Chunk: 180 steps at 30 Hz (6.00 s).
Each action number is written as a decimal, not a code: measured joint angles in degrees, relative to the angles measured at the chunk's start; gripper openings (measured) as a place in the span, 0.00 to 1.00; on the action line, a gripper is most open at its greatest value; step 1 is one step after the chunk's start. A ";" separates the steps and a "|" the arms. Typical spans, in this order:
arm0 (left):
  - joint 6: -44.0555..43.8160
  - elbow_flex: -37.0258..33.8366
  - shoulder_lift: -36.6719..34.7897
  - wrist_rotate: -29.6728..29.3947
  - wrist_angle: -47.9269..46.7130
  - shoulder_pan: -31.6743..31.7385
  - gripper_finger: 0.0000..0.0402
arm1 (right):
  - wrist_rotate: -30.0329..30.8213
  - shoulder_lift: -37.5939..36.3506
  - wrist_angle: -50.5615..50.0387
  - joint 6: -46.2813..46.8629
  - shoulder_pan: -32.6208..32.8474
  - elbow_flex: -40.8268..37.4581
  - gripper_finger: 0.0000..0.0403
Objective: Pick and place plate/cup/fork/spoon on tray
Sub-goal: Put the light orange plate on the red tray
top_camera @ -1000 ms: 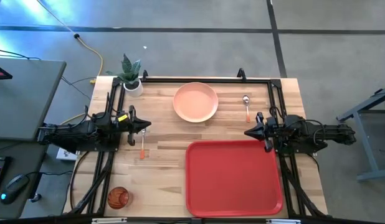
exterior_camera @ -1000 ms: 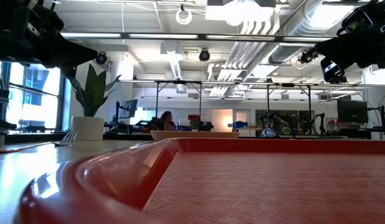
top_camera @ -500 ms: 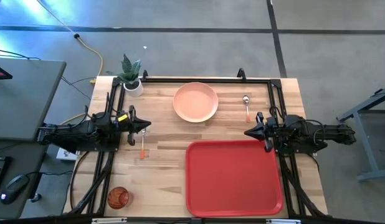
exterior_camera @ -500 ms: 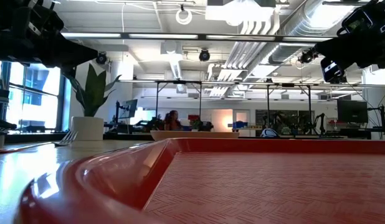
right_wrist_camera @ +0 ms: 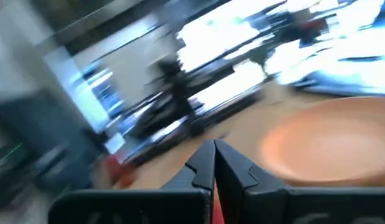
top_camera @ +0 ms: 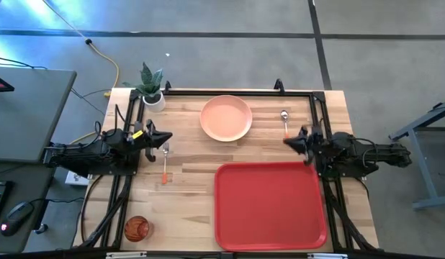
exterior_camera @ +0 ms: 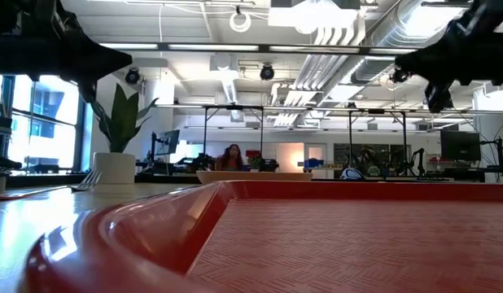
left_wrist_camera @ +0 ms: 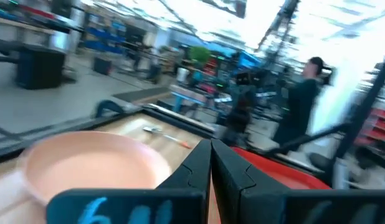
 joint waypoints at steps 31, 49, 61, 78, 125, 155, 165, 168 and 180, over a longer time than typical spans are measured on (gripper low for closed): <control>-11.61 3.68 11.01 0.04 12.50 20.33 0.01 | 37.28 45.17 5.24 14.43 -12.01 25.87 0.00; -11.80 16.02 36.53 19.13 10.59 38.56 0.08 | 14.59 75.00 -25.39 31.77 -20.44 48.83 0.13; -7.68 20.22 48.75 17.53 11.49 39.01 0.29 | 8.17 85.19 -25.81 32.20 -21.36 55.22 0.45; -8.94 39.12 76.36 19.37 0.32 31.03 0.51 | 11.33 81.90 -53.79 22.44 -21.08 69.50 0.47; -2.73 68.70 105.91 9.20 -36.64 32.88 0.48 | 13.45 81.72 -70.11 25.71 -10.21 70.23 0.47; 1.21 69.88 106.99 29.99 -31.21 31.66 0.01 | 11.80 79.97 -80.79 27.05 -5.39 70.18 0.31; -7.01 70.00 102.90 33.30 -15.43 22.54 0.01 | 19.11 71.34 -80.82 29.90 -5.73 70.18 0.27; -11.29 70.01 102.86 33.15 -10.88 18.18 0.01 | 20.55 68.35 -80.88 30.64 -5.73 70.18 0.25; -17.14 70.11 106.44 21.69 -2.49 3.65 0.01 | 24.25 64.75 -81.93 31.10 -5.73 70.18 0.20</control>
